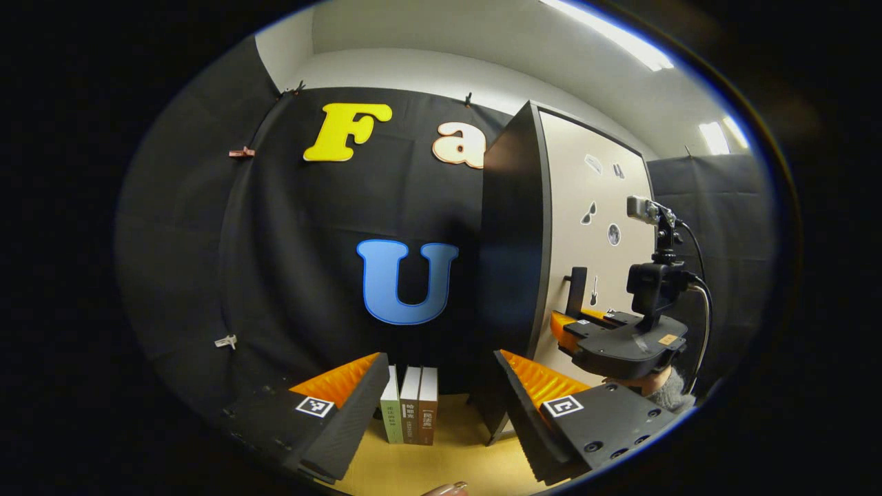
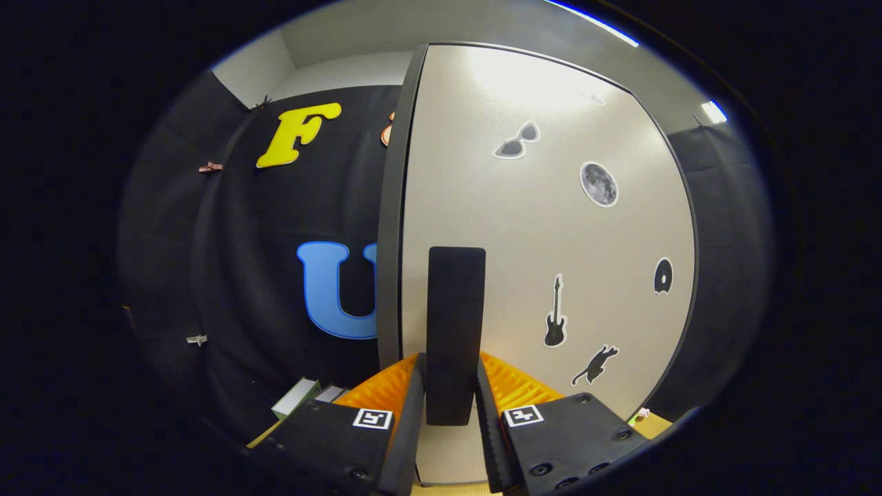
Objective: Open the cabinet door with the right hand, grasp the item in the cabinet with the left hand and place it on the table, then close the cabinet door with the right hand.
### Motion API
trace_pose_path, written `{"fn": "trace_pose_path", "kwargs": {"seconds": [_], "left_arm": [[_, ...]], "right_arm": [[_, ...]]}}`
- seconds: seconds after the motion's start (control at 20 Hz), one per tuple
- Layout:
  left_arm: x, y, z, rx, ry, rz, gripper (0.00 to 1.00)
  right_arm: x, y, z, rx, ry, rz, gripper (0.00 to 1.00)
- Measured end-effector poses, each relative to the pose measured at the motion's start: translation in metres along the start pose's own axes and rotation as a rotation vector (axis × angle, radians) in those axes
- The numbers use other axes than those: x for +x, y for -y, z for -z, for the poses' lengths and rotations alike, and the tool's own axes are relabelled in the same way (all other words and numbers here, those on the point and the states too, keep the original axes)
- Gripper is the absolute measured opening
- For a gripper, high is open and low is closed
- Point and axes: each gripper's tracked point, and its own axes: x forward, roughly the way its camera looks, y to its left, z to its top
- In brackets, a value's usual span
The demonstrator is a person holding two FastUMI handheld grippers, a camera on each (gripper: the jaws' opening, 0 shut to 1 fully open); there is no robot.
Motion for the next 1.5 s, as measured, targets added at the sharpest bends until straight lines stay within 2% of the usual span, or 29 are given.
{"fn": "trace_pose_path", "kwargs": {"seconds": [0.05, 0.1, 0.25, 0.55, 1.0, 1.2, 1.5], "left_arm": [[0.000, -0.001, 0.002, -0.004, -0.005, 0.000, 0.94], [-0.001, -0.002, 0.004, -0.007, -0.006, -0.001, 0.94], [-0.006, -0.007, -0.001, -0.018, 0.004, -0.011, 0.94], [-0.026, -0.007, -0.008, -0.017, 0.018, -0.048, 0.94], [-0.067, 0.057, -0.002, -0.009, 0.008, 0.055, 0.94], [-0.061, 0.089, 0.004, -0.007, -0.008, 0.124, 0.94], [-0.054, 0.156, 0.015, -0.015, -0.037, 0.281, 0.94]], "right_arm": [[-0.002, 0.000, 0.000, 0.016, -0.009, -0.004, 0.35], [-0.001, 0.000, -0.001, 0.019, -0.012, -0.015, 0.35], [-0.003, 0.001, 0.003, -0.031, -0.047, -0.020, 0.13], [-0.026, 0.001, 0.000, -0.038, -0.075, -0.088, 0.13], [-0.085, 0.025, -0.002, -0.013, -0.085, -0.183, 0.13], [-0.109, 0.044, -0.005, -0.047, -0.086, -0.198, 0.13], [-0.137, 0.079, -0.008, -0.063, -0.096, -0.161, 0.13]]}}
